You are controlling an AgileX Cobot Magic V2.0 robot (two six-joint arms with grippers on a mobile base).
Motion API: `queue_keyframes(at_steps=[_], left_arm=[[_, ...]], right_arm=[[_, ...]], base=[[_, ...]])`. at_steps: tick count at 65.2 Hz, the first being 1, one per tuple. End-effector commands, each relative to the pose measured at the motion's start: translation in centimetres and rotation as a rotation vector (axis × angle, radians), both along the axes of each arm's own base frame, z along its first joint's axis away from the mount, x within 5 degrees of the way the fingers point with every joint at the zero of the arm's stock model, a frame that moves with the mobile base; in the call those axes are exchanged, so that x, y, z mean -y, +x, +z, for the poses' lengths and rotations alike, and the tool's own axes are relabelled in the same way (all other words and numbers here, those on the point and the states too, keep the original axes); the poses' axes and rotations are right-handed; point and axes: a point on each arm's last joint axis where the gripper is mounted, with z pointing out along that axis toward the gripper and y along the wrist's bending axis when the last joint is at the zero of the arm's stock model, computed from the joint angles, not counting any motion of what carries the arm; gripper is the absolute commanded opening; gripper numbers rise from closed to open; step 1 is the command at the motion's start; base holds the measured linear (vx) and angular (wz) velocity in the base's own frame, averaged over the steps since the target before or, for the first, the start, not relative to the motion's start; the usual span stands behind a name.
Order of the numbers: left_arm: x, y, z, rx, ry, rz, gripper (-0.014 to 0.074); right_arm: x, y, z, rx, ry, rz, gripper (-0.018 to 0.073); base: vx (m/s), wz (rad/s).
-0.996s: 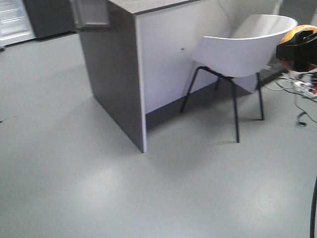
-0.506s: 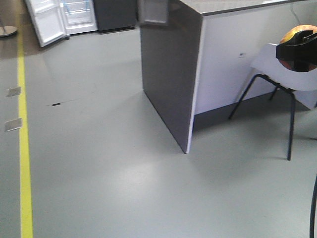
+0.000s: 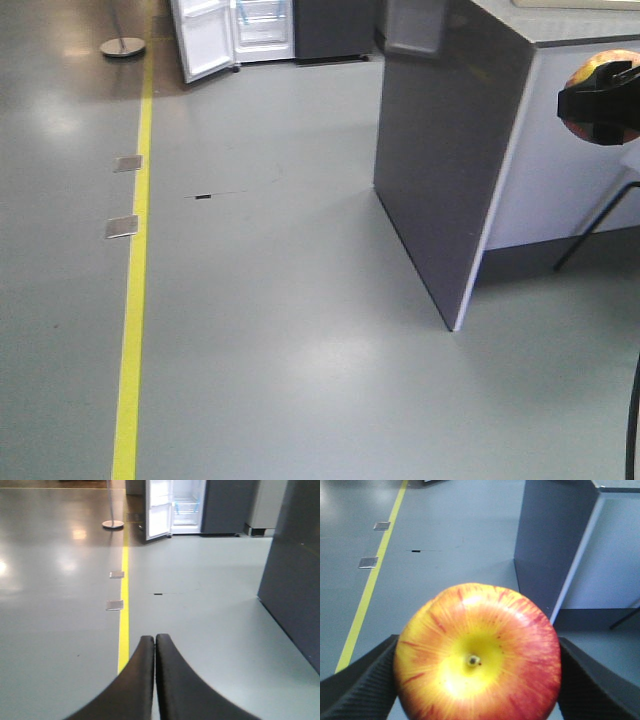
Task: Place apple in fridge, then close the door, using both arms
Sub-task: 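Turn the base away from the counter holding the apple in the right gripper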
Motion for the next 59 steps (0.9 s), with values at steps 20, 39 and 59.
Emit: queue_keyframes(at_steps=[20,39,59], left_arm=[[0.16,0.08,0.12,0.062,0.005,-0.021,-0.0008],[0.16,0.08,0.12,0.062,0.005,-0.021,-0.0008],[0.16,0.08,0.12,0.062,0.005,-0.021,-0.0008]], right_arm=[[0.28,-0.56,2.38,0.134,0.007,-0.02,0.0168],[0.28,-0.57,2.37,0.133,0.007,-0.02,0.0168],[0.28,-0.57,2.37,0.133,0.007,-0.02,0.0168]], base=[[0.09,0.26],[0.1,0.21],[0.12,0.06]])
